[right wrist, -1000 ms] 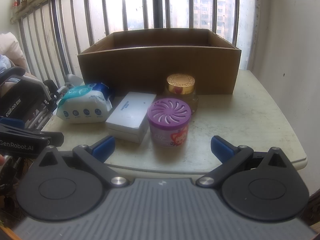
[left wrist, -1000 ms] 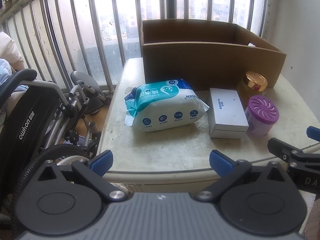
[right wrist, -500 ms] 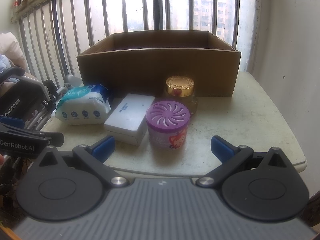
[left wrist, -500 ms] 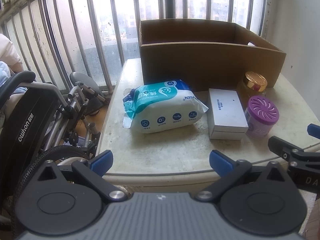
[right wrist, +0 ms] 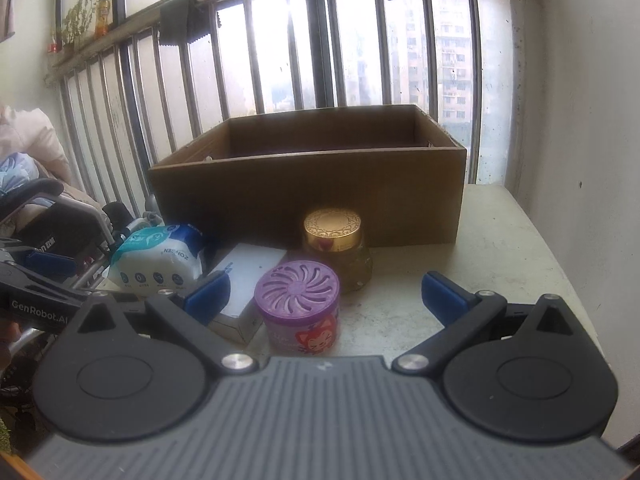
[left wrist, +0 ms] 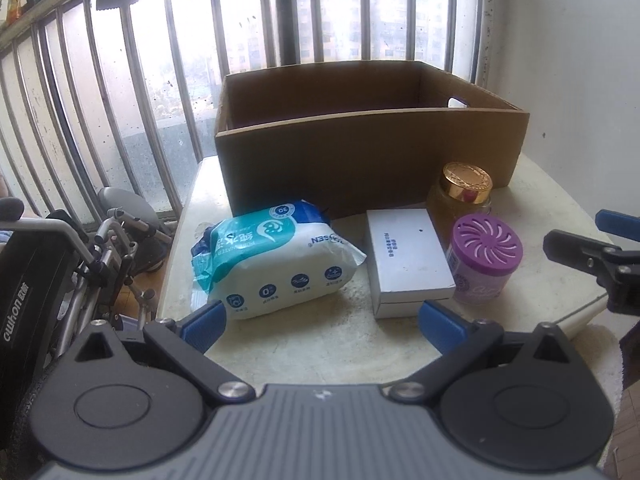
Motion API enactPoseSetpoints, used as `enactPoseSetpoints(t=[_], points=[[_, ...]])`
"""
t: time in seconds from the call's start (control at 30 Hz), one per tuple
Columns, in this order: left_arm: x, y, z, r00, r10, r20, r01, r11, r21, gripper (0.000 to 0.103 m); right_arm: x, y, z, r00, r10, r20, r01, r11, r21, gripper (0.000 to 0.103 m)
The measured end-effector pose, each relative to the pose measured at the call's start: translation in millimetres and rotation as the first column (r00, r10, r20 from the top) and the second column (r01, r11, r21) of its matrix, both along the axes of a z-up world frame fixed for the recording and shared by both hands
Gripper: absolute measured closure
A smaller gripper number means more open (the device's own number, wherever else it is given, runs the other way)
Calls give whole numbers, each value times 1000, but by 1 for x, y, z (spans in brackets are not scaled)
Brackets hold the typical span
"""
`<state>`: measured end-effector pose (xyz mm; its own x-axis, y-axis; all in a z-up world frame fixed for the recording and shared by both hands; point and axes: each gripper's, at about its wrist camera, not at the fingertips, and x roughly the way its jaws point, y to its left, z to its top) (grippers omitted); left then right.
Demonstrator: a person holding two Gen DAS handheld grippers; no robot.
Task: Organize objects
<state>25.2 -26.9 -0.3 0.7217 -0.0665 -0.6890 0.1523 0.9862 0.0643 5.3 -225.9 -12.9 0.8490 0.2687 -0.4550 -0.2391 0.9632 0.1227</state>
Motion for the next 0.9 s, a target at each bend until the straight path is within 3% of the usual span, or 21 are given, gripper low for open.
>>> enactPoseSetpoints(t=[0.33,0.7,0.9], points=[[17,-32,-15,989,-150,1,150,989,-12,0,35,-29,-29,997,29,-77,-18,991,134,1],[22,-32,-25,988,-156,-12,155,987,-26,0,54,-23,-45,992,96,-86,-74,970,233,1],[19,-22,-28,988,-154,1,153,986,-63,2,48,-6,-43,988,135,-73,-116,968,222,1]])
